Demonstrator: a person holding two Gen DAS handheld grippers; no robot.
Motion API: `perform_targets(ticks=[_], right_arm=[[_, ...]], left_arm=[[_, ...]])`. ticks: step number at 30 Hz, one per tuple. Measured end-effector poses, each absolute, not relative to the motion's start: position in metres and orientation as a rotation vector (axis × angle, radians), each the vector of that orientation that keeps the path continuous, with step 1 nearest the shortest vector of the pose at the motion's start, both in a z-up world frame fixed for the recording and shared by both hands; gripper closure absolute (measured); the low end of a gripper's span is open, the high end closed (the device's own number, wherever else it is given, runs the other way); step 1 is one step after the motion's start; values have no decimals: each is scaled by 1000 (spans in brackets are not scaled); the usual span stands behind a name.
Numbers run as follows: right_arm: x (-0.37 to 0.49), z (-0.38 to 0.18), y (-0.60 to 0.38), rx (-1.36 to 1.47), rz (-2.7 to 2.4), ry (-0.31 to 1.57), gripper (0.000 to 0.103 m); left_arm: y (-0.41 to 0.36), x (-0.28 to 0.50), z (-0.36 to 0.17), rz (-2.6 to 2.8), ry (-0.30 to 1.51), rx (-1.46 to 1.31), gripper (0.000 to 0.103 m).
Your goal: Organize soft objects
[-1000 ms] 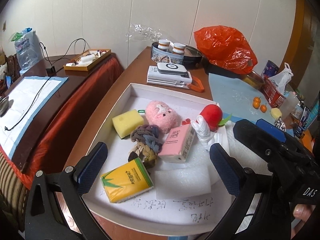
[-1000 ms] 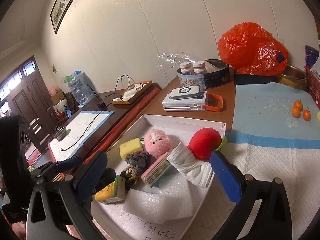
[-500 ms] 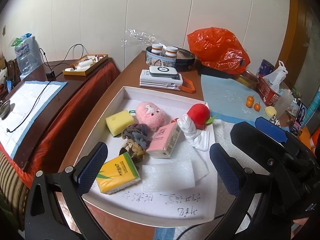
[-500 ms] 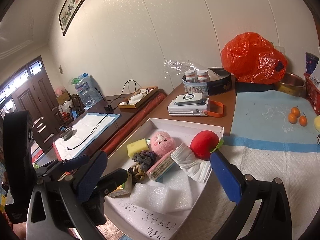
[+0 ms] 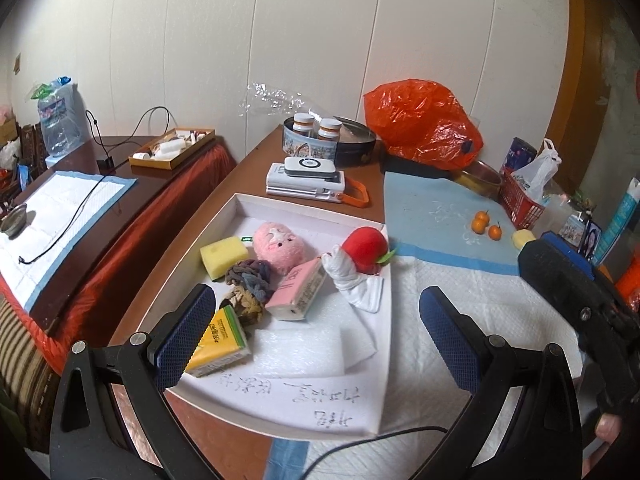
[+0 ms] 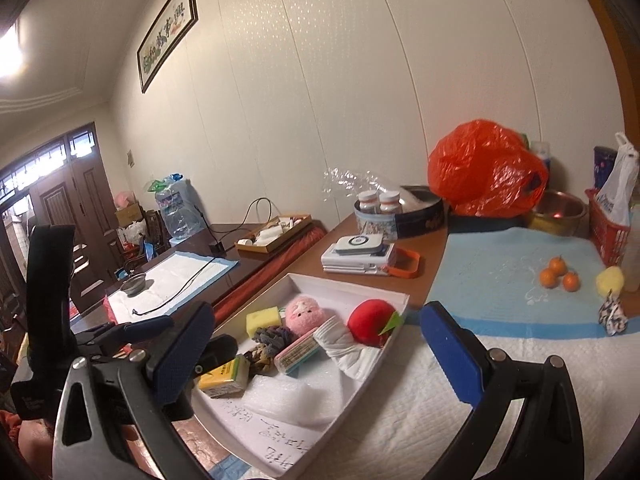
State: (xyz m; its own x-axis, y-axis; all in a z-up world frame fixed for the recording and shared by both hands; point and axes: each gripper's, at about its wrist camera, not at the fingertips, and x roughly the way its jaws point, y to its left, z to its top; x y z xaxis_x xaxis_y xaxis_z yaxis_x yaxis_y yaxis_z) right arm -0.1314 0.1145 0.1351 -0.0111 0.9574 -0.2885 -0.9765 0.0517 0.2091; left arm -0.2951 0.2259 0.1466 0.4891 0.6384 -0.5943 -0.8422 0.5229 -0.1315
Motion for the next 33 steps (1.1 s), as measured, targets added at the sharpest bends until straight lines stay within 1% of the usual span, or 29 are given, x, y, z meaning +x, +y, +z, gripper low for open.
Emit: perform_targets(ticks=[6,11,16,22,28,33], right_arm=[[-108,140,90,-40,1510,357,0],[-92,145,71,-19,1500,330,0],[-88,156,52,-26,1491,261,0],[-79,165,32,-12,1449,249,0],[-62,166,15,18,1437,293,0],[-55,162,-5,64,1448,286,0]], left_arm=[[207,-283,159,988,544,-410,0],[181,-278,176,1034,512,-346,0],[155,-276,188,1125,486,-309,0],[129,-275,194,1322,468,-294,0],[106,-277,198,1310,429,-328,0],[92,-274,196,1352,425,-329,0]])
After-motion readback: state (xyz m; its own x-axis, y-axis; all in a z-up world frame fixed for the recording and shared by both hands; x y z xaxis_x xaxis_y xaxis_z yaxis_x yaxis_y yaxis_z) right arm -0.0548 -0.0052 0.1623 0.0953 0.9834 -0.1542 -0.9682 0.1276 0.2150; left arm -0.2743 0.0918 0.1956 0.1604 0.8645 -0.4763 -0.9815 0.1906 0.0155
